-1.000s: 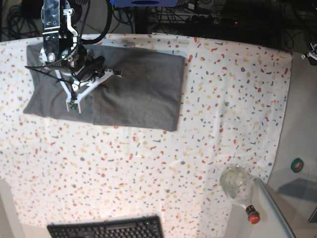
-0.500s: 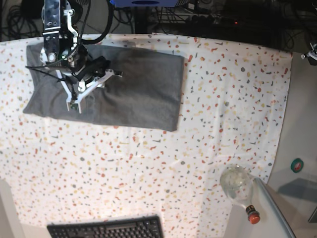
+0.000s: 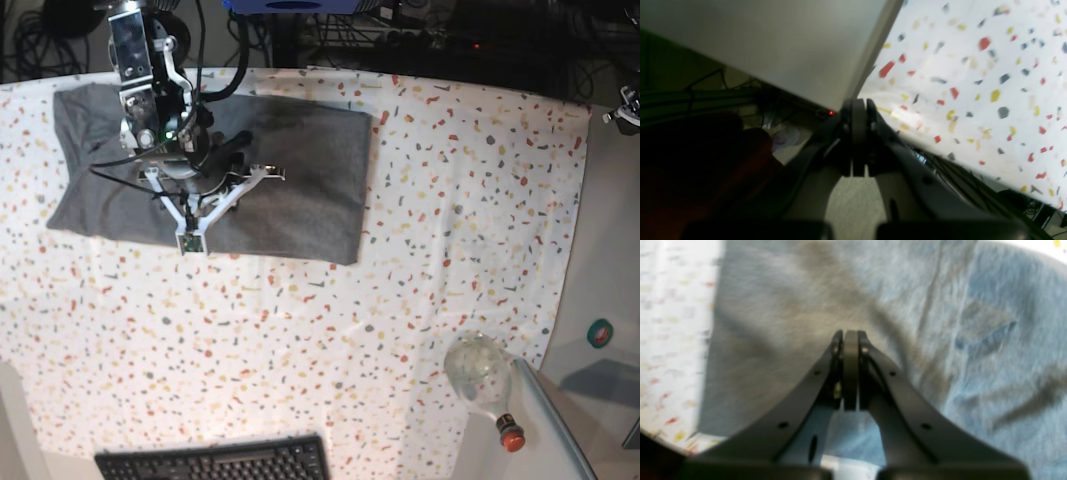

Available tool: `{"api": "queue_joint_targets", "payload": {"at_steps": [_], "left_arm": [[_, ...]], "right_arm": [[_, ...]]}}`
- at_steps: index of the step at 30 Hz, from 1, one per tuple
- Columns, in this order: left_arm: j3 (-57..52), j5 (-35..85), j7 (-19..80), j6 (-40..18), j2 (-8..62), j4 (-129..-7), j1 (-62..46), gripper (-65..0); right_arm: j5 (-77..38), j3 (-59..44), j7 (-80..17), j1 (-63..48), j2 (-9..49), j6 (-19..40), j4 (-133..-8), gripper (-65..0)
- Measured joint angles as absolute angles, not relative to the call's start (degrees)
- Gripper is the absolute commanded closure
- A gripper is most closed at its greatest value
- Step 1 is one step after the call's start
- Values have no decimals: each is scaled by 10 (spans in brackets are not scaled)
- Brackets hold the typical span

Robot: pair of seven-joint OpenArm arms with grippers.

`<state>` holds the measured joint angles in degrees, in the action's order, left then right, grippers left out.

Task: Layout the t-shirt on the table in an organized manner, then fold the t-shirt properly
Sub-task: 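Press and smooth the folded shirt with the right gripper, then grasp both ends of the folded shirt with both grippers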

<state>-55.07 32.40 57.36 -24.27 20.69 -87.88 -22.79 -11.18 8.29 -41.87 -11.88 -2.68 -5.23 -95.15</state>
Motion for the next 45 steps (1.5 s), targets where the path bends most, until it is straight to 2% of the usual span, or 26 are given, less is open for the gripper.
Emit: {"api": "queue_joint_targets", "payload": {"at_steps": [4, 7, 12, 15, 16, 19, 21, 22, 24, 26, 30, 37, 41, 45], "left_arm": [[-551, 319, 574, -243, 204, -879, -231, 0], [-551, 322, 574, -243, 203, -878, -229, 0], [-526, 318, 576, -242, 192, -878, -225, 0], [-474, 320, 573, -243, 192, -879, -211, 0], [-457, 323, 568, -243, 191, -879, -208, 0], [-392, 311, 548, -240, 190, -879, -200, 0], [-334, 317, 490, -241, 181, -871, -189, 0], [-301, 316, 466, -241, 179, -866, -183, 0], [-233, 285, 416, -243, 177, -853, -173, 0], [-180, 247, 376, -243, 176, -829, -160, 0], [-148, 208, 321, -242, 156, -790, -138, 0], [-144, 198, 319, -241, 127, -748, -90, 0], [-123, 197, 320, -241, 122, -746, -85, 0], [-98, 199, 319, -241, 121, -745, -81, 0]], "right_arm": [[-110, -4, -402, -97, -30, -54, -861, 0], [-109, -32, -401, -95, -27, -56, -852, 0], [-112, -32, -442, -146, -30, -55, -1006, 0], [-114, -107, -470, -142, -30, -50, -1095, 0], [-107, -139, -482, -129, -28, -39, -1101, -53], [-116, -251, -557, -89, -20, 68, -1080, -387], [-114, -343, -598, -62, -18, 198, -1049, -578], [-136, -392, -613, -49, -19, 262, -1026, -642], [-156, -468, -630, -30, -11, 359, -978, -650], [-142, -493, -651, -21, 12, 397, -930, -650], [-156, -504, -610, -16, 22, 398, -853, -650], [-184, -513, -595, -15, 38, 397, -757, -650], [-202, -510, -549, -11, 55, 398, -700, -650], [-203, -510, -547, -10, 58, 400, -694, -650]]}}
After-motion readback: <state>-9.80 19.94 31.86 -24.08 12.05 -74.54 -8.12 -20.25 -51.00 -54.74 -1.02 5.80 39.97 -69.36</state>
